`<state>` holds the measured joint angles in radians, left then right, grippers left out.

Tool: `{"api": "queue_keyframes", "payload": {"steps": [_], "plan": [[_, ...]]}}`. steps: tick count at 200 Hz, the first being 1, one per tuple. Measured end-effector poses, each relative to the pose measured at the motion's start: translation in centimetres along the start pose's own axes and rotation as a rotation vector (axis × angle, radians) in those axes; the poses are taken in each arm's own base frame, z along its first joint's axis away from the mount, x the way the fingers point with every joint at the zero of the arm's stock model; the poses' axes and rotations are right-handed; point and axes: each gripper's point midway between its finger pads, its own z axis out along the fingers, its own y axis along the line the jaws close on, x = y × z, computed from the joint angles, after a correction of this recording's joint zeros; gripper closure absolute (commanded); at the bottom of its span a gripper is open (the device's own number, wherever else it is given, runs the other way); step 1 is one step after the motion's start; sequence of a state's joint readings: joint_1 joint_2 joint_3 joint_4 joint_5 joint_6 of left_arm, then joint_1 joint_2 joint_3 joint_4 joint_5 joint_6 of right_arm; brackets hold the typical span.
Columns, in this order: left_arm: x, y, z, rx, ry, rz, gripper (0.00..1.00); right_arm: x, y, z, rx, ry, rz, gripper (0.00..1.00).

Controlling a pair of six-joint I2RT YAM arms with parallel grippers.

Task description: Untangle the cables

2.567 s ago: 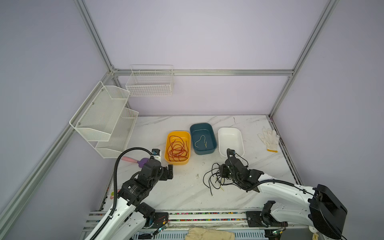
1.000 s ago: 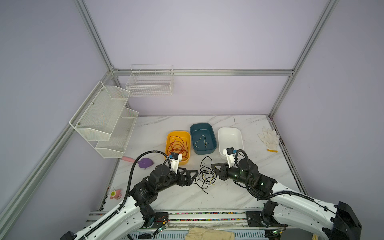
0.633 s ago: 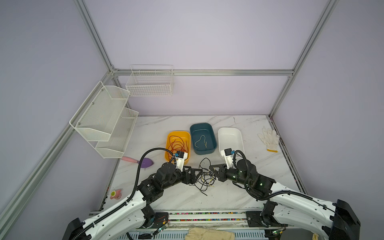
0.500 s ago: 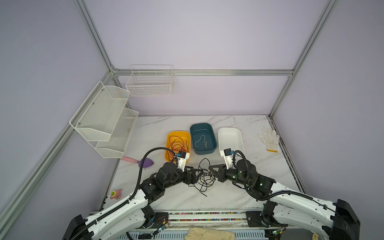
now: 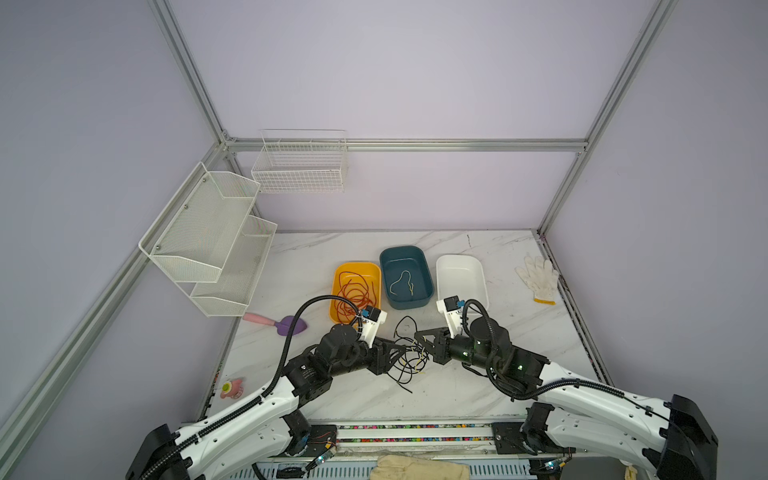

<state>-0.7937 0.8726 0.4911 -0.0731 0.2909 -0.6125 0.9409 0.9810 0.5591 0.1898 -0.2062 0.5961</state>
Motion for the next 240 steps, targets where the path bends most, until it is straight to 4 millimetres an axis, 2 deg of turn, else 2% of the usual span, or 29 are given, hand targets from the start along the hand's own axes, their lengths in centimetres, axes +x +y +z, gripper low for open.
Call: {"api": "queue_keyframes", "payload": {"steps": [27,62,85,110,157,173,204,240], "plan": [[1.0,0.3,0.7,-0.001,0.047,-0.007,0.65,0.0,0.0,0.0,0.001,0.0,-0.002,1.0],[1.2,0.3,0.7,0.007,0.061,-0.001,0.81,0.0,0.0,0.0,0.004,-0.002,-0.004,1.0],[1.3,0.2,0.4,0.005,0.062,0.007,1.0,0.0,-0.1,0.0,0.006,-0.003,-0.004,1.0],[1.2,0.2,-0.2,-0.006,0.05,0.023,1.0,-0.2,-0.3,0.0,0.023,-0.015,-0.003,0.98],[0.1,0.5,-2.2,-0.057,-0.023,0.04,1.0,-0.3,-0.3,0.0,0.022,-0.02,0.004,0.76],[-0.2,0.5,-2.6,-0.065,-0.044,0.041,1.0,-0.2,-0.3,0.0,0.017,-0.022,0.007,0.74],[-0.2,0.7,-2.8,-0.08,-0.05,0.034,1.0,0.7,-1.0,0.1,0.025,-0.009,0.019,0.75],[-0.2,0.8,-3.4,-0.091,-0.053,0.031,1.0,2.0,-1.8,0.3,0.018,0.008,0.027,0.6]]}}
